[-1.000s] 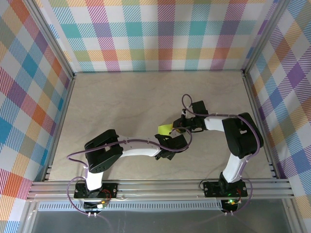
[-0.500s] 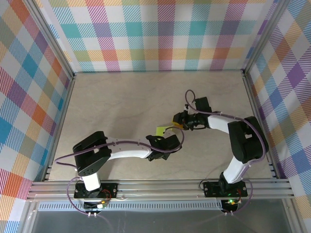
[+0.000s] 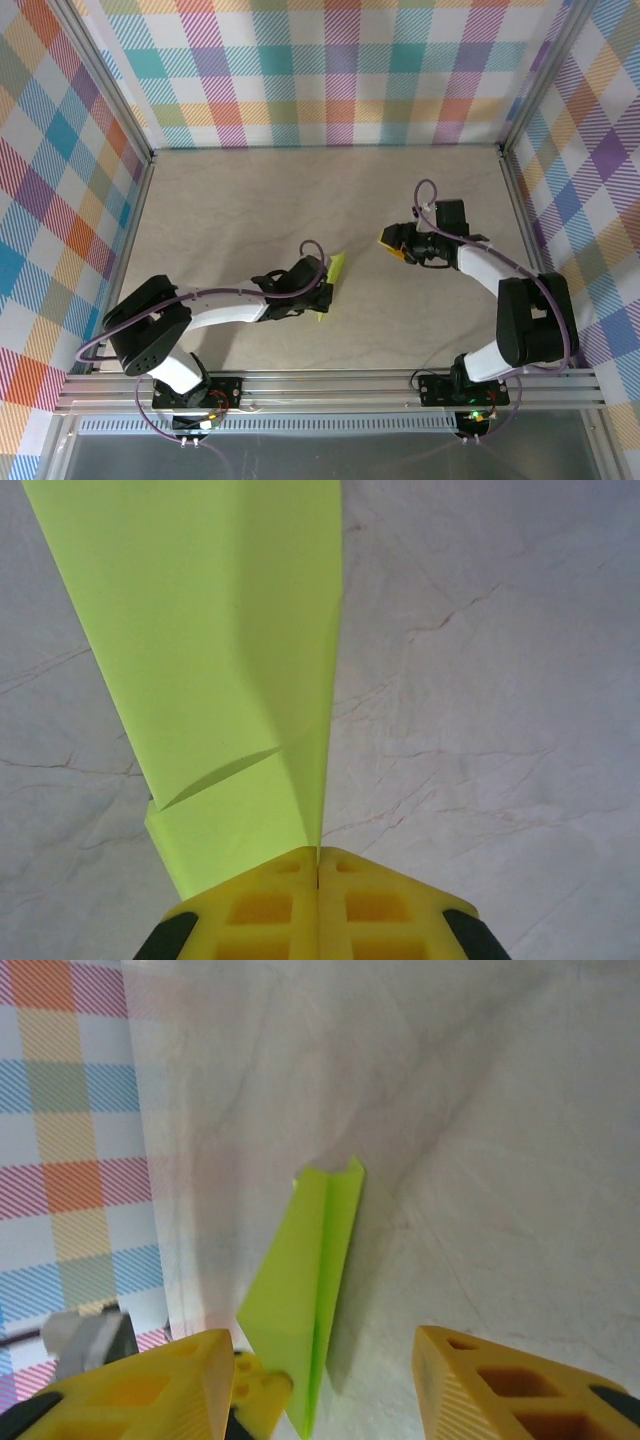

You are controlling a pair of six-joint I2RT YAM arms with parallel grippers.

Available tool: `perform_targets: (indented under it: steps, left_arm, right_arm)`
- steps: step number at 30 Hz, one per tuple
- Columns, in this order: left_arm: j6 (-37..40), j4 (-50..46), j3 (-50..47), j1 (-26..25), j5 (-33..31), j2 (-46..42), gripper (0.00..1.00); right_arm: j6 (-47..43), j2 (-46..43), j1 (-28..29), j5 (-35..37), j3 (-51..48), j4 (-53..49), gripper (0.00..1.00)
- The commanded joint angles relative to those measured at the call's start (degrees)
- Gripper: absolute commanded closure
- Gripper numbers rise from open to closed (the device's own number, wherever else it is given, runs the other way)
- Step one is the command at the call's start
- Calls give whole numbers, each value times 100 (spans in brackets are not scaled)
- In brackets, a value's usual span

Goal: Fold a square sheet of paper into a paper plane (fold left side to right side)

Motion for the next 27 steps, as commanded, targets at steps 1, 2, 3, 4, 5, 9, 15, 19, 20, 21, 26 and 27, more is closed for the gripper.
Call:
perform_targets:
  steps: [1, 2, 3, 4, 5, 9, 15, 19, 20, 21, 26, 27]
  left_arm:
    - [-590, 1361, -285, 176, 848, -113, 100]
    - [-653, 1547, -351, 209, 918, -106, 100]
    - [-743, 1776, -431, 240, 994, -97, 100]
    - [-843, 2004, -518, 267, 1060, -78, 100]
    - [-936, 2185, -581, 299, 1107, -46, 100]
    - [-1234, 2694, -780, 412, 1243, 134, 100]
    - [-1475, 2966, -794, 435, 1365, 384, 100]
    - [-1702, 3280, -758, 443, 1496, 690, 100]
    - [-1746, 3376, -748, 441, 1528, 763, 100]
    - [-1791, 3453, -739, 447, 1550, 841, 100]
    - [-1884, 3707, -652, 450, 1639, 1162, 100]
    - [-1908, 3779, -627, 447, 1657, 1249, 100]
  right_arm:
    - [29, 99, 130, -437, -163, 544, 50]
    - [80, 152, 171, -470, -187, 604, 51]
    - [151, 235, 234, -524, -209, 720, 51]
    - [199, 328, 304, -562, -206, 800, 52]
    - [225, 407, 365, -584, -201, 847, 53]
    - [481, 668, 563, -519, -254, 1247, 54]
    - [559, 878, 755, -254, -208, 1195, 57]
    - [631, 884, 763, -206, -301, 1296, 57]
    - [630, 879, 770, -200, -313, 1296, 56]
    - [631, 879, 771, -193, -323, 1305, 56]
    - [522, 905, 770, -131, -342, 1265, 55]
    - [472, 929, 768, -103, -326, 1226, 56]
